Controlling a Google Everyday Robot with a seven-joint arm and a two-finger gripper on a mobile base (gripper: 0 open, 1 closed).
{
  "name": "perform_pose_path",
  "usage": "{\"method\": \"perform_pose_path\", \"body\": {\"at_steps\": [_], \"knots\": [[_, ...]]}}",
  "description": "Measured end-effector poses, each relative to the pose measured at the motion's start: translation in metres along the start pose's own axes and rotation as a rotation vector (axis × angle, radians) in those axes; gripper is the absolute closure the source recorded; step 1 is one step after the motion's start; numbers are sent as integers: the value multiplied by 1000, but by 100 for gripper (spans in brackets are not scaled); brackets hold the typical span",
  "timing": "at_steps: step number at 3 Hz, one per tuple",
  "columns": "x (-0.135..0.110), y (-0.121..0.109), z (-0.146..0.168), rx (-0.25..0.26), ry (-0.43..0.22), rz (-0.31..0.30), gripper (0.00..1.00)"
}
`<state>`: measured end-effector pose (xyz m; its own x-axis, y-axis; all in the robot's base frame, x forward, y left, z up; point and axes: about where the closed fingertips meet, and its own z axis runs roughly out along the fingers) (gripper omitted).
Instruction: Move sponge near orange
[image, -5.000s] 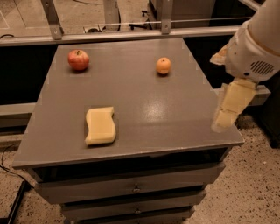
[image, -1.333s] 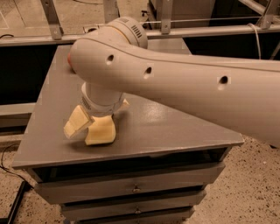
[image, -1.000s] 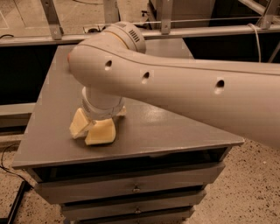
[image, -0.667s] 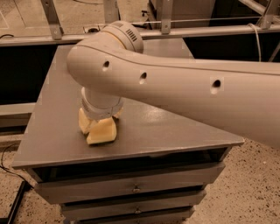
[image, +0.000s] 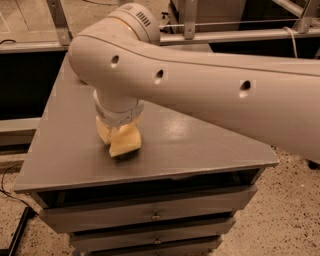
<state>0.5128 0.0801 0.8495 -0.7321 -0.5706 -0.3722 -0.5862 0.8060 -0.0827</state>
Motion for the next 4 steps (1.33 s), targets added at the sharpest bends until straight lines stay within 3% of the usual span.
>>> {"method": "perform_pose_path", "body": {"at_steps": [1,2,3,4], "knots": [[6,-18,-15,44,-7,-60,100],[20,-43,-33,53,-56,-120,100],[18,-42,-33,55,-59,-205,100],[18,-42,-33,55,-58,-204,100]]}}
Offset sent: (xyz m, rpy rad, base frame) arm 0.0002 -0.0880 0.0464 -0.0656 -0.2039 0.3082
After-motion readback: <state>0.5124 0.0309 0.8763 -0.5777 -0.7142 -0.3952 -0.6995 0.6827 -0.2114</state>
